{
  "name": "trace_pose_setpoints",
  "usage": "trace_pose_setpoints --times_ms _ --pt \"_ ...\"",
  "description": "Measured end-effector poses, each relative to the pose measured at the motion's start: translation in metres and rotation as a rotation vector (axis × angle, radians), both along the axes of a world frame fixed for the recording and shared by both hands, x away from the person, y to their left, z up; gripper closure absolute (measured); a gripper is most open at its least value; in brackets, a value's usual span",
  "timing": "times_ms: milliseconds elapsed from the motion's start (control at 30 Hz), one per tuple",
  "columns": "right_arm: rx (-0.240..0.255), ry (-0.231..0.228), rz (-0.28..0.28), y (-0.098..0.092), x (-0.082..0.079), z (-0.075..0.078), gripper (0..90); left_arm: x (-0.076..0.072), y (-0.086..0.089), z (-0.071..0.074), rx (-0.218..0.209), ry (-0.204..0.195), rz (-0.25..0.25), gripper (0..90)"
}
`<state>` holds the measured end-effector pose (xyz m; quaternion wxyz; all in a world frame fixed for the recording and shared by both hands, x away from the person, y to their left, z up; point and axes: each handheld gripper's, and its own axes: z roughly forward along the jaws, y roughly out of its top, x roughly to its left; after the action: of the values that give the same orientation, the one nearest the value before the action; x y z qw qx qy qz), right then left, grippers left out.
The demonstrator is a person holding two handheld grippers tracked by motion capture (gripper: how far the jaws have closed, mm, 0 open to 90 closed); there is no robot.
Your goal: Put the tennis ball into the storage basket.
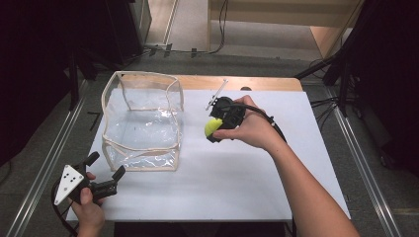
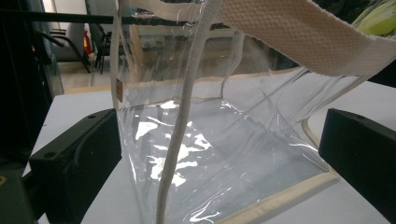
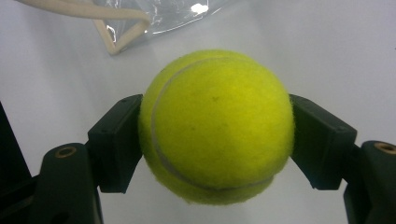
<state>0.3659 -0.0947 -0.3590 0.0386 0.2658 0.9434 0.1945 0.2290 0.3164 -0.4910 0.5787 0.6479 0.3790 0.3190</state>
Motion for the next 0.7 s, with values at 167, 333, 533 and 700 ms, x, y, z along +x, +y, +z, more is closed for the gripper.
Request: trace_pose_setpoints --times_ms 167,333,533,700 --pt "0.007 -0.008 0.009 0.002 0.0 0.005 23.6 0.0 0.0 0.0 -0.001 0.0 0.0 0.0" --pt "0.009 -0.012 0.021 0.005 0.0 0.011 23.6 0.0 0.0 0.0 -0.001 0.0 -0.001 0.0" --pt "0.009 -0.016 0.027 0.008 -0.002 0.017 23.6 0.0 0.001 0.0 -0.001 0.0 -0.001 0.0" --pt "0.007 -0.017 0.03 0.012 -0.003 0.021 23.6 0.0 0.0 0.0 -0.002 0.0 -0.002 0.0"
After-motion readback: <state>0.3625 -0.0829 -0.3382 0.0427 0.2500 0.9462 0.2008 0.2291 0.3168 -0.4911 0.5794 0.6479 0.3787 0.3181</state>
